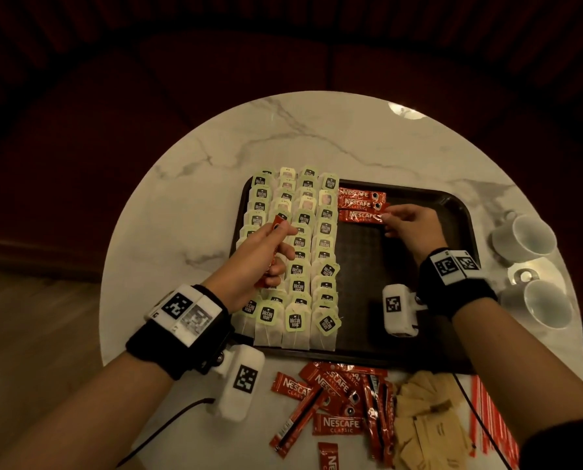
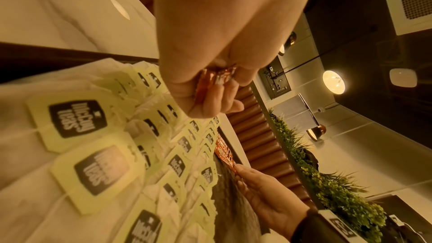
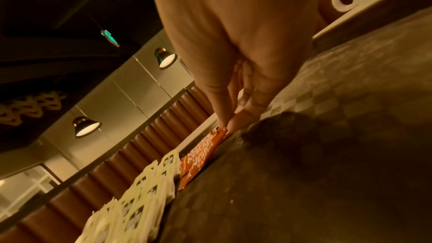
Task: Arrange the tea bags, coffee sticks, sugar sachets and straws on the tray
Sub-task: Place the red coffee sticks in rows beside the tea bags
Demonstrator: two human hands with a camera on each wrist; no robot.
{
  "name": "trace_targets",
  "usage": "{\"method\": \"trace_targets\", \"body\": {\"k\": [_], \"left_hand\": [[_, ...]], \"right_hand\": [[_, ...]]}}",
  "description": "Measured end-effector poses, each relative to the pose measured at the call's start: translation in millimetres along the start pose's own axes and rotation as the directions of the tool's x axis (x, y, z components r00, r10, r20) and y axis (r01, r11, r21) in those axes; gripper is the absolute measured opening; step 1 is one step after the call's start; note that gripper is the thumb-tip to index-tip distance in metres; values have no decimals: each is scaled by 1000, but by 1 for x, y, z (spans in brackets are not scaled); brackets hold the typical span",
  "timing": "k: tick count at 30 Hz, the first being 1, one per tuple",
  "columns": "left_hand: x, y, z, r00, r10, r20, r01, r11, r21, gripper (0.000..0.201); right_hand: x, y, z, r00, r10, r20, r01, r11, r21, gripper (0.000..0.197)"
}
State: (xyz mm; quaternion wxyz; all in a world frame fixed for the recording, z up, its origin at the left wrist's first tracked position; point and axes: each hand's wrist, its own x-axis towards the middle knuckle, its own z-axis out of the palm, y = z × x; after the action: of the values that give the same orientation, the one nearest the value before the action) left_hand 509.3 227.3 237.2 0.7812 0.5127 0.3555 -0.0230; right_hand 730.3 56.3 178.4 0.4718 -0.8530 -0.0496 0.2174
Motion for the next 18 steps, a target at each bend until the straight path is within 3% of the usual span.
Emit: {"method": "trace_targets", "body": {"k": [9,14,16,18], "left_hand": [[0,1,0,1000,5,-11,-5,1000,-15,32],[-1,4,2,999,38,-22,-40,992,-119,26],[-1,6,4,997,76,-21,-78,988,-131,29],[0,9,8,993,119,-12,-120,986,-118,35]], "right_hand": [[3,0,7,997,7,-80,-11,999,-41,23],[-11,-11,1,987,-65,-144,45,990,-133,19],[-27,-22,2,988,-134,-71,124,984,-125,15],[-49,-36,8,973,-206,101,218,969,-116,13]]}}
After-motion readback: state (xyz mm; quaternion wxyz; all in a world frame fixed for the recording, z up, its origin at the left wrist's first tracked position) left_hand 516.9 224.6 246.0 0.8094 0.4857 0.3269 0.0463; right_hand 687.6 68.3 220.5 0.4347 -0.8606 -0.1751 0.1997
